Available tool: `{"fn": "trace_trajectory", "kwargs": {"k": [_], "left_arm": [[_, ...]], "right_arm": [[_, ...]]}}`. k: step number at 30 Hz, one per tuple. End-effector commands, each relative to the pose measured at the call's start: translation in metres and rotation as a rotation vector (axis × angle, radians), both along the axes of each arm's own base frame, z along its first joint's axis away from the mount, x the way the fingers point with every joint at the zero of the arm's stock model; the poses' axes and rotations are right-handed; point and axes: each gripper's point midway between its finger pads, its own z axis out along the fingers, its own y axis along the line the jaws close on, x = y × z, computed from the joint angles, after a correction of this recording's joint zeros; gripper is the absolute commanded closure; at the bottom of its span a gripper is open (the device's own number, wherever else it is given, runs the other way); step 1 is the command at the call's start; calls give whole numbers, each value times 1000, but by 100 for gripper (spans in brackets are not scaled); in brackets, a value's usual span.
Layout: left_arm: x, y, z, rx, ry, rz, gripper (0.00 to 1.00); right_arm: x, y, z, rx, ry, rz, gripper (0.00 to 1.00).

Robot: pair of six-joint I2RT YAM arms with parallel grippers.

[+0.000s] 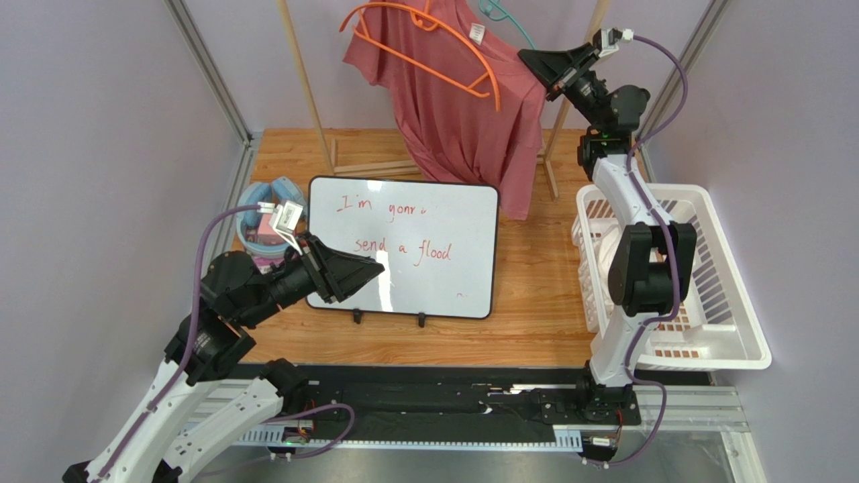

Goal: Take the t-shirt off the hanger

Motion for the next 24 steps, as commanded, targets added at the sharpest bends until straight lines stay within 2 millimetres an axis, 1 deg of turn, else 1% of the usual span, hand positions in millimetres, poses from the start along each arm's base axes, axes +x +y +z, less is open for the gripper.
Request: {"fn": "trace_trajectory", "kwargs": {"k": [1,2,4,6,7,8,9,12,13,18,24], "left_arm": [[-4,1,6,-6,-25,-11,53],[-4,2,6,-9,-26,-11,53],[-6,1,6,-15,-26,-17,53],[-7,1,6,-20,-26,-21,53],[-8,2,6,-23,-27,-21,53],[-9,2,7,-25,-27,-24,53],[-9,2,6,-26,-26,-26,53],[-12,3,7,-32,-27,-29,53],[-12,4,7,-33,-28,-24,53],[-14,5,9,-42,-33,-24,53],[-16,5,7,-48,-27,-32,53]], "right_arm": [[-37,-5,30,103,-24,53,100],[-37,-8,25,108,-10,51,100],[-46,-9,32,120,-28,59,100],[-51,-13,36,120,-42,56,100],[-55,-13,41,116,-58,56,100],[-55,-14,42,111,-62,51,100],[-57,-14,48,109,-74,49,100],[-54,-13,50,111,-63,61,100],[-56,-14,55,118,-74,70,100],[-63,-14,62,144,-83,100,100],[-67,-14,62,133,-92,94,100]]}}
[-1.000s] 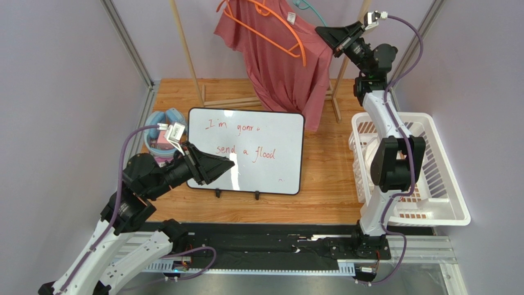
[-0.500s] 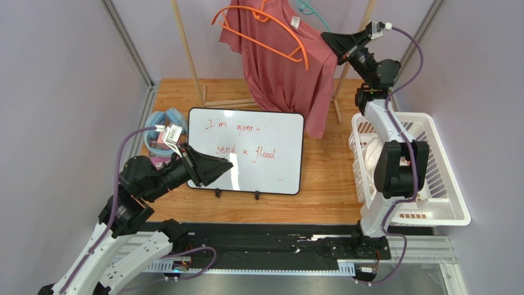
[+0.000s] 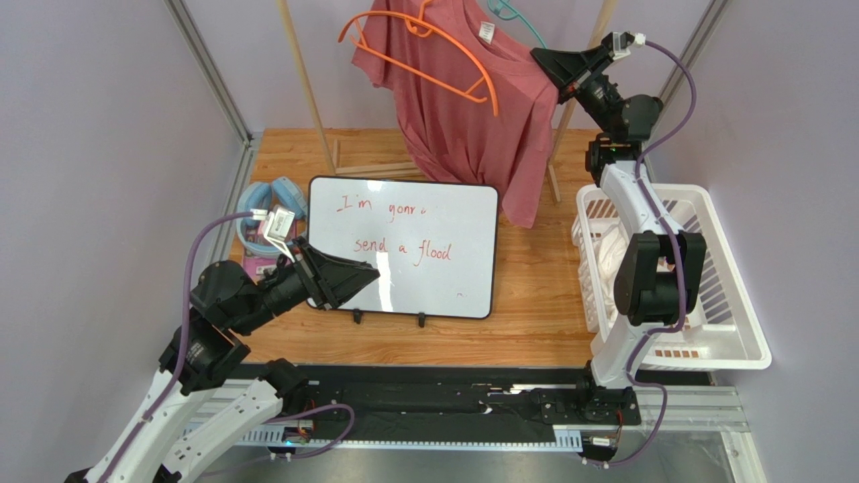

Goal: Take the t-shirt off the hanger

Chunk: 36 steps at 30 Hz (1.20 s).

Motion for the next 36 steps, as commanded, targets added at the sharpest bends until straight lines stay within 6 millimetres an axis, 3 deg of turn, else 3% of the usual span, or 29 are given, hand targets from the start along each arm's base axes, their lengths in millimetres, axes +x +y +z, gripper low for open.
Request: {"fn": "trace_trajectory", "kwargs": {"k": [1,15,26,36], "left_arm": [[-5,0,4,-20,-10,-19,53],[-7,1,-2,-23,-6,-19,53],[-4,-2,-5,-19,-6,-21,53],[-3,2,-9,-12,-4,1,53]], "right_arm": [[-37,-2,44,29,-133,13,100],[-45,4,54,-106,-238,-65,100],[-38,3,56,-165,-263,-124,100],[-62,3,56,-136,-264,-108,100]]}}
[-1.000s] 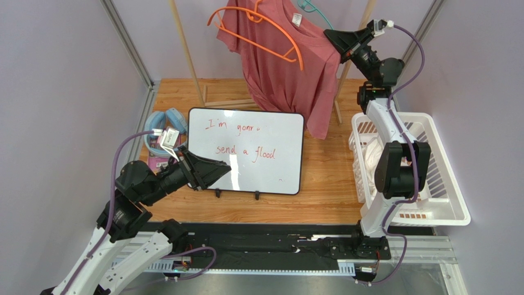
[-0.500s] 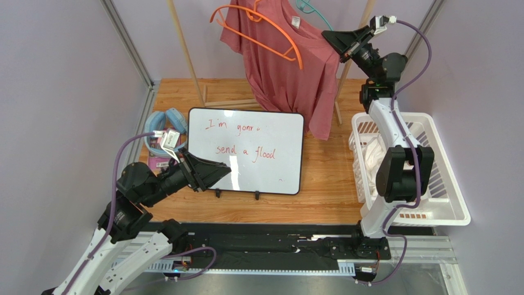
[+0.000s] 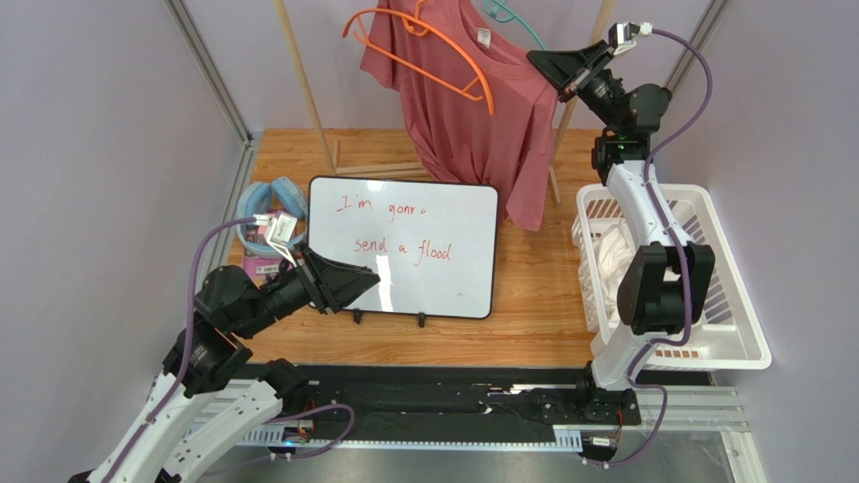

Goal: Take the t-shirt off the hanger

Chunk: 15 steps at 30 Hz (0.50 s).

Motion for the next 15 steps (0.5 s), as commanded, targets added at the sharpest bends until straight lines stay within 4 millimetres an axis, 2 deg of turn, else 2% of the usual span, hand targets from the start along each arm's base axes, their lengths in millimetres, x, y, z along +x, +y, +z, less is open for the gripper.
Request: {"fn": "trace_trajectory", "kwargs": {"k": [1,3,4,5,6,8,10,12,15], "left_arm": [[-1,1,3,-10,-15,3,53],[-1,2,2,-7,-15,3,53],[0,1,1,-6,-14,5,53],[0,1,1,-6,-17,5,53],[0,1,1,-7,-15,5,53],[1,0,1,-6,-17,3,53],[2,-1,1,-6,-19,3,53],[3,-2,3,-11,-25,0,53],[8,-9,1,-5,-23,-18,53]], "right_arm": [[-57,-3,53,21,-176,-12,100],[-58,-3,48,-3,-148,-33,100],[-49,-16,39,-15,-108,-71,100],[-49,-18,36,-23,-98,-81,100],[-54,-20,39,-37,-114,-97,100],[-51,-27,28,-53,-76,-123,100],[-59,-31,28,-94,-97,-160,100],[-52,-41,10,-163,-64,-225,100],[-59,-55,-7,-257,-8,-319,100]]}}
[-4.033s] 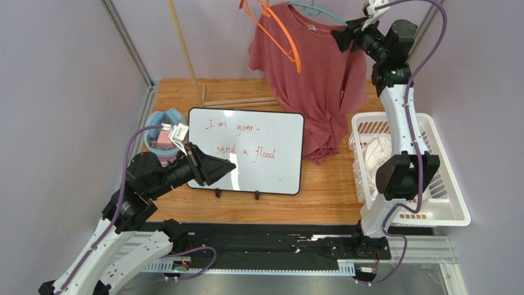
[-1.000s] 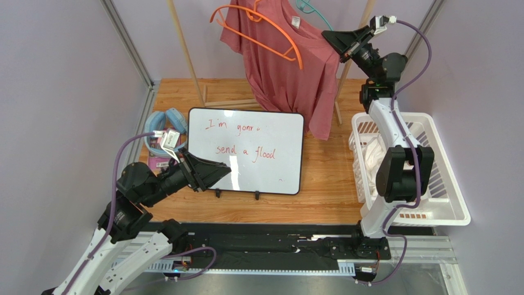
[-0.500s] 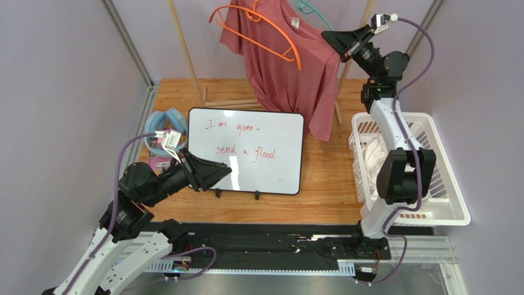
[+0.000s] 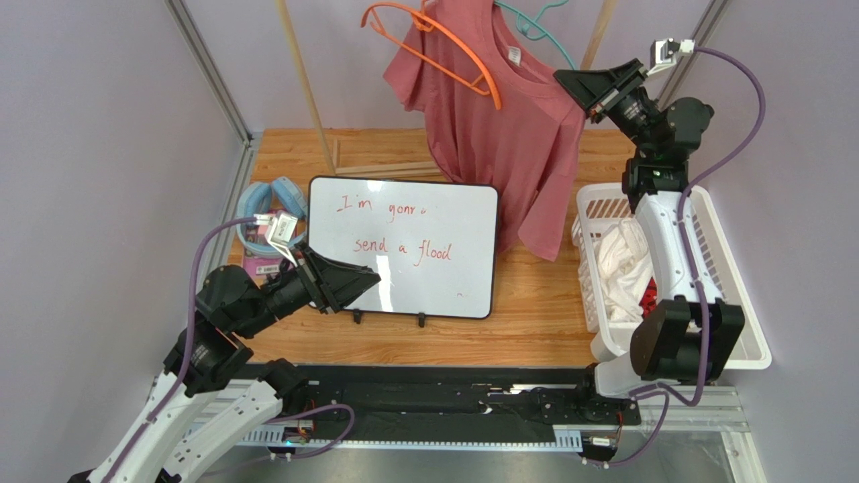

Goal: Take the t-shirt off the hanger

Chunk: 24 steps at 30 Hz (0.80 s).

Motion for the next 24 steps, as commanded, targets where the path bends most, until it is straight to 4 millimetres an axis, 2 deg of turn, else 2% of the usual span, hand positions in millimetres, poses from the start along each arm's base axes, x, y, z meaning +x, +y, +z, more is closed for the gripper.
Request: {"fn": "trace_trajectory", "kwargs": {"k": [1,3,4,5,7,9,11,13,14,16,17,18,19,23,24], "left_arm": [[9,-11,1,-6,-17,-25,53],[12,-19,1,-13,-12,-50,53],[12,-21,1,-16,-8,-64,53],[10,-25,3,-22,-12,-87,53],[14,-30,3,-16,-2,-100,53],[18,-37,5,-18,1,-119,53],[18,-45,14,-41,-18,-159,55],[23,-56,21,-57,-10,-196,56],[21,-63,32,-84,-41,-231,57],[28,-79,37,-81,-32,-259,57],[26,-87,48,-100,-71,-279,57],[34,-97,53,-92,-74,-285,57],[37,-103,57,-82,-92,-290,57],[49,-137,80,-57,-141,-334,57],[55,-148,96,-63,-168,-343,57]], "right_arm": [[-21,-25,-15,-220,-12,-201,100],[-23,-42,-28,-305,15,-338,100],[-25,-50,-51,-400,63,-386,100],[-39,-55,-45,-433,35,-436,100],[-43,-70,-68,-484,99,-518,100],[-53,-76,-75,-528,93,-561,100],[-57,-77,-93,-562,140,-555,100],[-63,-72,-101,-589,159,-550,100],[-65,-70,-104,-597,164,-546,100],[-70,-61,-110,-619,177,-522,100],[-73,-57,-108,-626,172,-518,100],[-74,-59,-108,-643,177,-541,100],[-78,-49,-110,-661,179,-516,100],[-85,-45,-112,-709,172,-515,100],[-86,-46,-114,-718,178,-519,100]]}}
